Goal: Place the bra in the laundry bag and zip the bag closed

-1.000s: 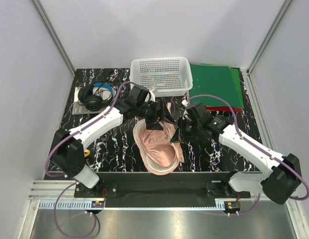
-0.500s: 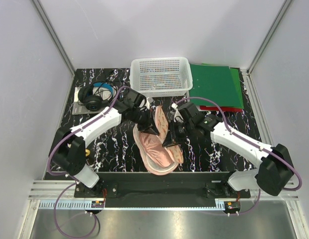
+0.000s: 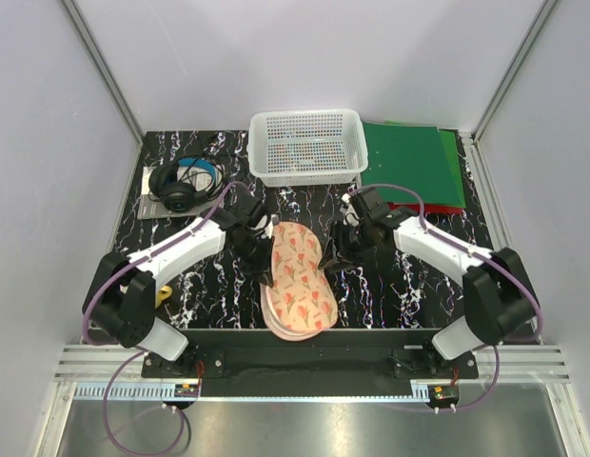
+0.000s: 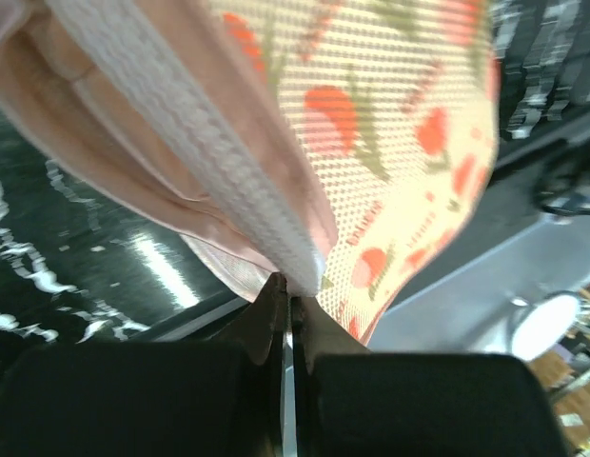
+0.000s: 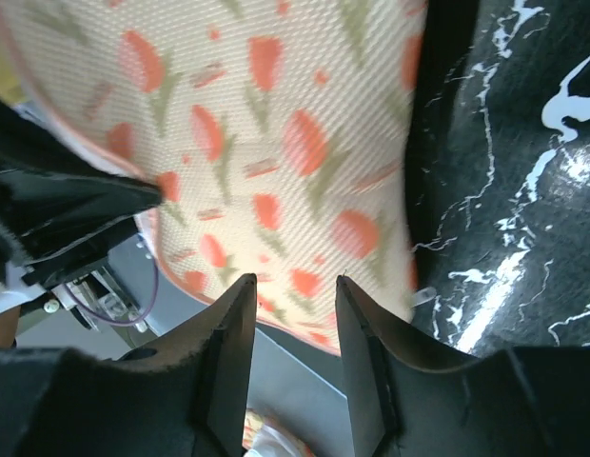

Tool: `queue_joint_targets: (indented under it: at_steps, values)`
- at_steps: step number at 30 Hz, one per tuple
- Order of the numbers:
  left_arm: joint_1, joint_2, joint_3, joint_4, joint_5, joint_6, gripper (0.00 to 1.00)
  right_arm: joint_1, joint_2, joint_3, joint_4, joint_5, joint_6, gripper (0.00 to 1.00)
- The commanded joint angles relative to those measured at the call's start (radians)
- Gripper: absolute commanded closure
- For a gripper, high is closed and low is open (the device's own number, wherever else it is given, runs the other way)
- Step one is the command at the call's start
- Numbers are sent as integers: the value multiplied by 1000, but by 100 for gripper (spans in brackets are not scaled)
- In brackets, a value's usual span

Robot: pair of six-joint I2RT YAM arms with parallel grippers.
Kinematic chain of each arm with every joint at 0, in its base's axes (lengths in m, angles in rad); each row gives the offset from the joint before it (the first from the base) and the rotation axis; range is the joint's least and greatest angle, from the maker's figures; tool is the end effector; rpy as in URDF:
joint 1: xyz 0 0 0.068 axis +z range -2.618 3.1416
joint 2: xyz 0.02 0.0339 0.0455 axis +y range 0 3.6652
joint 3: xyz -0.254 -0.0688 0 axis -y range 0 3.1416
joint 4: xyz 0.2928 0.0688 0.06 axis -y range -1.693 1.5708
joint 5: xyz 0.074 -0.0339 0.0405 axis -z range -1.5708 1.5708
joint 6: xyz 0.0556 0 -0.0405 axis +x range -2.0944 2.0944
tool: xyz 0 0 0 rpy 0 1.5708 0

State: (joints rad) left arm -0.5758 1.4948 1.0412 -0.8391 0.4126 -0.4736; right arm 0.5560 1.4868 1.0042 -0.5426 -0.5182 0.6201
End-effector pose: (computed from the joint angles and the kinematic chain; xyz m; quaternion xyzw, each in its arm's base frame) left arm 0.2600 -0.1954 0.1723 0.0779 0.9666 -0.2435 0.0158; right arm 0.2822 0.2078 0.1793 -0.0392 0.9326 0.3498 0.0798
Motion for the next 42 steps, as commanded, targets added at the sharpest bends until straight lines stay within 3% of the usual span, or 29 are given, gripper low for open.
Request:
queue_joint_targets:
  at_steps: [1,7,10,18,25,28,33,37,42]
  values:
    - [11,-8,-20,-18,-136,87,99,-2,85,40,16,-48,-51,52]
    - [46,10,-96,61,-288,95,92,-19,167,50,29,-45,-125,37]
    - [94,53,-105,93,-328,89,85,-30,196,40,78,-92,-160,29]
    - [188,188,-29,100,-370,95,83,-31,277,14,234,-299,-166,17]
    - [200,199,-13,101,-365,104,82,8,355,11,430,-371,-65,13]
    - [200,194,-23,107,-357,96,82,33,375,-9,533,-361,24,4]
    - [200,176,-56,146,-344,72,82,77,425,-48,694,-356,200,3]
    - [202,197,-76,195,-336,59,82,99,434,-179,970,-352,378,3]
    - [202,205,-102,236,-328,20,82,166,441,-268,1198,-263,526,6]
